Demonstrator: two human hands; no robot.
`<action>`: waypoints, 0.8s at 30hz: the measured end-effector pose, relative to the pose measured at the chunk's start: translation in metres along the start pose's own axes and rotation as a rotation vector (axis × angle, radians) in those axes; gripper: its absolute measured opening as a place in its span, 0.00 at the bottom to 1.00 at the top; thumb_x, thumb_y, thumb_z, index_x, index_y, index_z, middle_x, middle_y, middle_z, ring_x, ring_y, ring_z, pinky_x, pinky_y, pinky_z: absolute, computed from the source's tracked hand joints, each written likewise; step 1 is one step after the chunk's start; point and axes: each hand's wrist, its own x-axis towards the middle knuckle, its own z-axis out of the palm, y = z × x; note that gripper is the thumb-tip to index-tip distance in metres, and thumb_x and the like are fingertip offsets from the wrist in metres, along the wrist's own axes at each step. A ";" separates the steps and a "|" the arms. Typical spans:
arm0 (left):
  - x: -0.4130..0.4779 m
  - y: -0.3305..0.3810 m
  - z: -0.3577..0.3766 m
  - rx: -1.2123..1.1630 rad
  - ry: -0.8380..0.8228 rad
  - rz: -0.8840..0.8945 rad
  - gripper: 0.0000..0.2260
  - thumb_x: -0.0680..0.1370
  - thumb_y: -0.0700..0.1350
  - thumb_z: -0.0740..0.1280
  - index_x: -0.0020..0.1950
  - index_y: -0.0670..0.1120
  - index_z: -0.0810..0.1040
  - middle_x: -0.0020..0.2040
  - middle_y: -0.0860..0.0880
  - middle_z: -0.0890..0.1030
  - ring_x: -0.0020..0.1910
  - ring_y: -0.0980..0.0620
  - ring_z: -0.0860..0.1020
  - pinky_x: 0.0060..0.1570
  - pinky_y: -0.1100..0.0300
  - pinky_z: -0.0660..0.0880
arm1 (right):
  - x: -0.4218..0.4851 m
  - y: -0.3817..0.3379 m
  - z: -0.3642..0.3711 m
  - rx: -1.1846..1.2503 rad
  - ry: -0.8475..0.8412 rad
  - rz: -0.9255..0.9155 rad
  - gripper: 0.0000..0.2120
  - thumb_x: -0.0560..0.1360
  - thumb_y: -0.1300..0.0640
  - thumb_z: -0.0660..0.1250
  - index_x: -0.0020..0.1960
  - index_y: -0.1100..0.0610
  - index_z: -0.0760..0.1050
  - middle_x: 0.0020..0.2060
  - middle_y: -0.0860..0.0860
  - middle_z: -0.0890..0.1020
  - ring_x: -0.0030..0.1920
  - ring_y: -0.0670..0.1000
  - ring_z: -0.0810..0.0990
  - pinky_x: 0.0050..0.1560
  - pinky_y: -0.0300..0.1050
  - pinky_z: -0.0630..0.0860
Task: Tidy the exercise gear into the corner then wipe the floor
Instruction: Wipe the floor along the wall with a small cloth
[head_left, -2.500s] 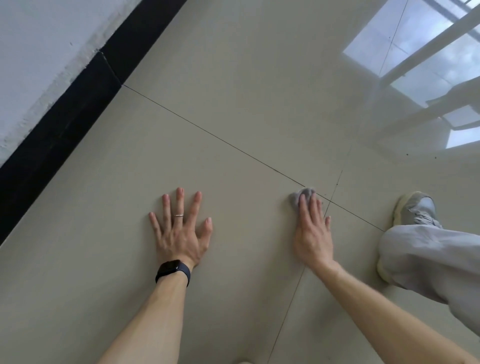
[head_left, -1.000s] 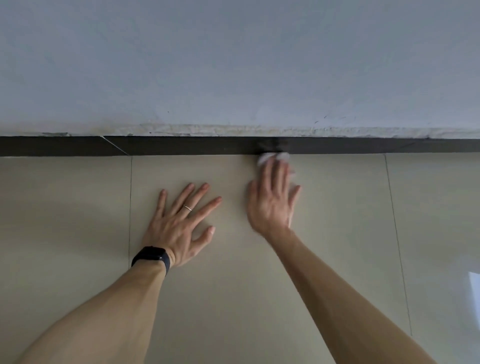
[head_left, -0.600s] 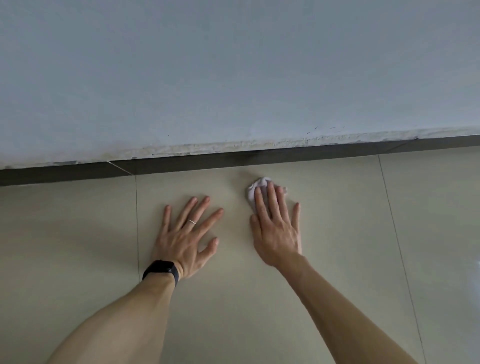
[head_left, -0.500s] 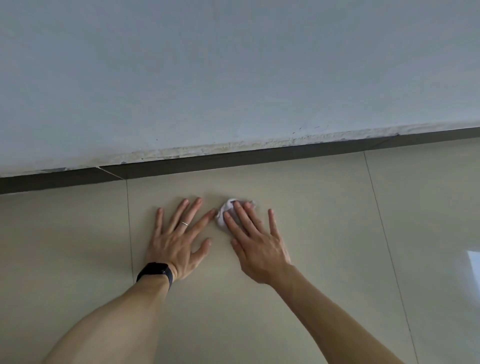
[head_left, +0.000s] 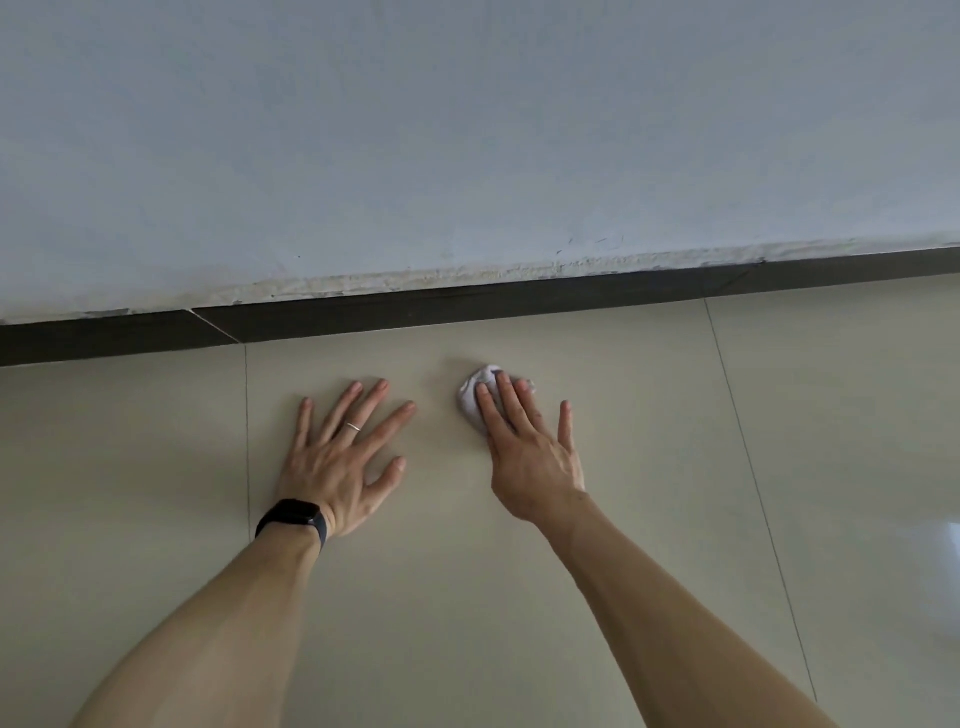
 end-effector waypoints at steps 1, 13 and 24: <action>0.000 0.001 -0.001 -0.003 -0.002 -0.005 0.28 0.79 0.65 0.48 0.79 0.66 0.47 0.81 0.58 0.45 0.80 0.52 0.48 0.75 0.37 0.44 | 0.001 -0.002 -0.003 -0.010 -0.021 0.011 0.41 0.78 0.60 0.53 0.79 0.44 0.30 0.78 0.43 0.30 0.78 0.48 0.30 0.74 0.66 0.32; -0.009 0.028 -0.049 0.103 -0.298 -0.021 0.31 0.81 0.65 0.50 0.80 0.61 0.39 0.81 0.52 0.37 0.80 0.46 0.42 0.76 0.41 0.53 | -0.004 0.000 0.003 0.014 -0.030 0.006 0.43 0.78 0.60 0.56 0.79 0.45 0.29 0.78 0.44 0.29 0.78 0.49 0.30 0.76 0.64 0.35; -0.058 0.053 -0.051 0.159 -0.579 -0.236 0.46 0.73 0.66 0.67 0.78 0.65 0.36 0.81 0.54 0.36 0.78 0.36 0.52 0.71 0.38 0.59 | -0.012 -0.009 -0.002 -0.023 -0.103 0.052 0.30 0.85 0.49 0.45 0.79 0.48 0.30 0.79 0.48 0.31 0.79 0.53 0.31 0.76 0.66 0.35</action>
